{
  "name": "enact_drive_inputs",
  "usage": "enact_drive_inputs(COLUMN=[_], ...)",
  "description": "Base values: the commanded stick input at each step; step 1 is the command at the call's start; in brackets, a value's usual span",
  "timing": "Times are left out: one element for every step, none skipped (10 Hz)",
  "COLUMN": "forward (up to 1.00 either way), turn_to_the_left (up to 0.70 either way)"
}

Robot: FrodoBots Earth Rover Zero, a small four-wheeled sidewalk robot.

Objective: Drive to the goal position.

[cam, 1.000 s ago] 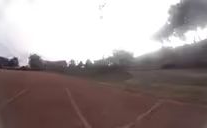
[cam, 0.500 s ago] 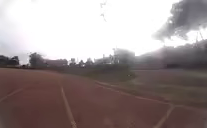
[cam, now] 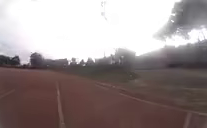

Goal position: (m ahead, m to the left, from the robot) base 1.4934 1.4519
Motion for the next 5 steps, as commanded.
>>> enact_drive_inputs(forward=[0.70, 0.70, 0.70, 0.70, 0.70], turn_to_the_left=[0.00, 0.00, 0.00, 0.00, 0.00])
